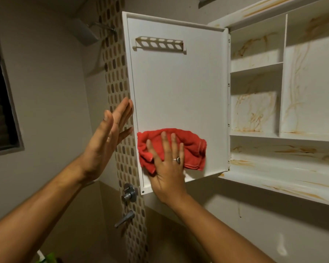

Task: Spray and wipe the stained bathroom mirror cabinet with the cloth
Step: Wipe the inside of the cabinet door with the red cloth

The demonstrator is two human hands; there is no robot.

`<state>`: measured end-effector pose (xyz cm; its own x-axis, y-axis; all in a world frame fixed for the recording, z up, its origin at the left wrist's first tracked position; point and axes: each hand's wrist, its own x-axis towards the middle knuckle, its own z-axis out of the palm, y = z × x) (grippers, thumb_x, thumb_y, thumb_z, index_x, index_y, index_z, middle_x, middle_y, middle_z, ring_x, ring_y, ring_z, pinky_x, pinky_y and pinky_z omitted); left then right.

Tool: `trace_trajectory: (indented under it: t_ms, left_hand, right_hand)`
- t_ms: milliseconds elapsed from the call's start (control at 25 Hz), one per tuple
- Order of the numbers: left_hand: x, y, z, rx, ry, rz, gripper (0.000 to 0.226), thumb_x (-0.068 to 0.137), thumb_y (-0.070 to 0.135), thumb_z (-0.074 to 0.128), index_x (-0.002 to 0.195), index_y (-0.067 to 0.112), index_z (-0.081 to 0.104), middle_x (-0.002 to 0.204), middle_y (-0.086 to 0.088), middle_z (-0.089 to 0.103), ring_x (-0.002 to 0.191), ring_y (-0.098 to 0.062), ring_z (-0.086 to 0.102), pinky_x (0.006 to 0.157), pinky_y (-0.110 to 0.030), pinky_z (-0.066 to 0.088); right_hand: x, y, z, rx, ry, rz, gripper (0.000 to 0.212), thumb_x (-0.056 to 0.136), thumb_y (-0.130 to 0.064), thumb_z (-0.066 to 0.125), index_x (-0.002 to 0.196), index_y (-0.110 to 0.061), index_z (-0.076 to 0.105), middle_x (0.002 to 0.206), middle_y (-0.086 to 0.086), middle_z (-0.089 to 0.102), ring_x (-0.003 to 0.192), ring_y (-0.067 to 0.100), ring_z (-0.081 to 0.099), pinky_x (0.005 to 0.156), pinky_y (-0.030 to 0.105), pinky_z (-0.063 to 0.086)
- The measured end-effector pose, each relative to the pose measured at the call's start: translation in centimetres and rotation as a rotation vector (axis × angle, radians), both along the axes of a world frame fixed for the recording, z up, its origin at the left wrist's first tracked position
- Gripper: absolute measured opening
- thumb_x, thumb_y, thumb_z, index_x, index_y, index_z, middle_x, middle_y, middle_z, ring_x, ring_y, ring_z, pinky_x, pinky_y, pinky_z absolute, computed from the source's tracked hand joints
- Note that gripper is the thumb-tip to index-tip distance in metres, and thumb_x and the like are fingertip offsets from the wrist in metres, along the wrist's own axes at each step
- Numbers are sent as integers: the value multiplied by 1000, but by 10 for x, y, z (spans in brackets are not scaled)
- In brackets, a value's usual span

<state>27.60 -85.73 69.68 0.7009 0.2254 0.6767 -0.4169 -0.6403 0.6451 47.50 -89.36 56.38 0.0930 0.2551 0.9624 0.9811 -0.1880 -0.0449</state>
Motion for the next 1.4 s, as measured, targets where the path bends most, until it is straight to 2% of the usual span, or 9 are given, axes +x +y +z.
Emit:
trace_trajectory:
  t_ms: [160,280,440,560,680,760,880,1120,1400]
  left_hand:
    - [2,2,-25,3,-13,10,105,82,92,33,165,32,10,169,20,18,155,-1,17,126,-54,14]
    - [3,0,-38,-5,-3,-4,105,82,92,34,165,33,8,170,20,15,156,-2,15,126,-54,14]
    - [2,0,-37,-6,-12,-22,105,83,91,34,165,31,8,170,19,15,156,-3,15,125,-54,15]
    - [2,-1,-37,-5,-1,-36,104,84,90,34,165,30,8,170,18,15,156,-4,14,124,-55,15]
    - [0,-4,-38,-12,8,-38,106,83,91,35,165,29,9,170,20,16,156,-3,15,125,-54,14]
    - [-1,-7,-36,-17,19,-37,107,83,91,36,165,28,10,169,20,17,155,-1,16,126,-54,14]
    - [-2,-9,-35,-39,33,-32,109,81,92,38,165,27,12,169,21,18,154,1,18,126,-53,16]
    - [-1,-4,-34,-19,59,8,110,77,96,35,164,33,11,169,24,13,153,5,15,128,-52,13]
    - [-1,2,-36,-6,47,-36,107,79,94,35,164,35,10,168,26,13,153,6,16,127,-50,15]
  right_hand:
    - [3,-19,-53,-169,-103,78,61,110,-57,29,166,-32,23,176,4,7,162,35,2,127,59,2]
    - [60,-50,-43,-267,-229,72,58,109,-48,34,165,-36,27,176,-1,9,162,31,4,128,58,6]
    - [140,-93,8,-23,134,101,73,102,-51,50,166,-40,17,174,-18,8,162,14,0,127,62,15]
    - [143,-98,-8,52,208,121,77,102,-38,54,165,-46,10,172,-26,7,161,7,2,128,56,13]
    - [130,-109,-72,0,188,41,70,99,-20,53,162,-40,31,168,-9,31,159,21,21,126,61,23]
    - [125,-115,-79,1,230,-29,48,96,-18,51,144,-19,57,147,8,54,143,34,45,116,65,36]
    - [81,-99,-58,107,407,-61,32,90,-18,55,120,-11,67,118,7,64,116,32,56,99,61,45]
    - [-62,-33,-55,21,344,131,26,93,-26,54,116,-25,65,121,-9,56,126,19,48,109,53,38]
    - [32,-90,-60,-267,-9,97,35,92,-21,58,120,-6,72,128,13,64,126,36,55,111,52,41]
